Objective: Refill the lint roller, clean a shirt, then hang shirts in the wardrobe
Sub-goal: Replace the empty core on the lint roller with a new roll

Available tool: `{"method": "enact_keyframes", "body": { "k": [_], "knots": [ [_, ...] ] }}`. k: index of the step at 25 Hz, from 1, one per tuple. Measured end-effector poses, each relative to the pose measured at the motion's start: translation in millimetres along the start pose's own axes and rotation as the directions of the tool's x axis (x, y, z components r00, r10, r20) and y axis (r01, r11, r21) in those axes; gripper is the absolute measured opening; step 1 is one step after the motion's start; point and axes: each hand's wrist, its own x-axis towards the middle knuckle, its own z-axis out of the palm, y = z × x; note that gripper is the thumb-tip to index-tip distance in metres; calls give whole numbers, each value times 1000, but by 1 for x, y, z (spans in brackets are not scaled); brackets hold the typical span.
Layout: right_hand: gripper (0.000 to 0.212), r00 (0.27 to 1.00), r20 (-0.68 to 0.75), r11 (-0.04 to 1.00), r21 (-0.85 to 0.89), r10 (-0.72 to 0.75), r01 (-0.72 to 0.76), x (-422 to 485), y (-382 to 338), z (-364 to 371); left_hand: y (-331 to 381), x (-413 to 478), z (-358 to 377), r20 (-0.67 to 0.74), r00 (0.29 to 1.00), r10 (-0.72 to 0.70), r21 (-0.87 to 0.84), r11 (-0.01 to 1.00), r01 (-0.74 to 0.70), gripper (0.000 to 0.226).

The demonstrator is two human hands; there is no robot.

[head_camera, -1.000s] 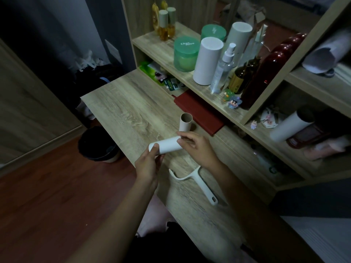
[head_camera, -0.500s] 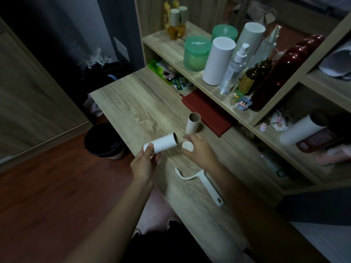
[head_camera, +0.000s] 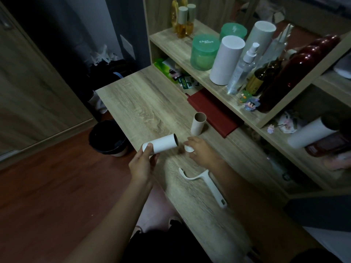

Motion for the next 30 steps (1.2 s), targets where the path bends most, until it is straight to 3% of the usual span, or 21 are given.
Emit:
{"method": "enact_keyframes", "body": {
  "k": [4,6,7,10,13,17,22,26,28,30],
  "knots": [
    [31,981,-191,989,145,-10,38,-28,-3,-28,-1,1,5,24,1000,-2,5,1000,2,33],
    [30,974,-212,949,315,82,-11,-43,-9,-39,-3,-4,11,57,998,11,46,999,-14,32],
    [32,969,-175,883,464,173,-74,-51,-15,-44,-6,-7,15,84,996,26,90,995,-34,32],
    [28,935,11,505,839,355,-201,-63,-34,-49,-16,-21,22,181,978,104,249,957,-148,39],
    [28,902,70,292,933,427,-211,-68,-44,-41,-23,-41,28,304,926,222,457,819,-346,49],
    [28,849,44,81,991,527,-102,-71,-42,-45,-25,-63,39,401,877,265,421,797,-433,36],
    [43,834,41,60,994,550,-88,-65,-28,-52,-14,-62,44,527,817,235,375,798,-472,19],
    [40,846,25,58,996,533,-66,-62,-29,-60,-9,-55,45,547,805,231,340,817,-466,15],
    [40,844,20,34,998,536,-46,-60,-28,-63,-9,-45,42,514,824,241,337,826,-451,25],
    [45,838,13,29,999,545,-34,-59,-28,-67,-11,-32,36,471,840,271,417,771,-482,34]
  ]
}}
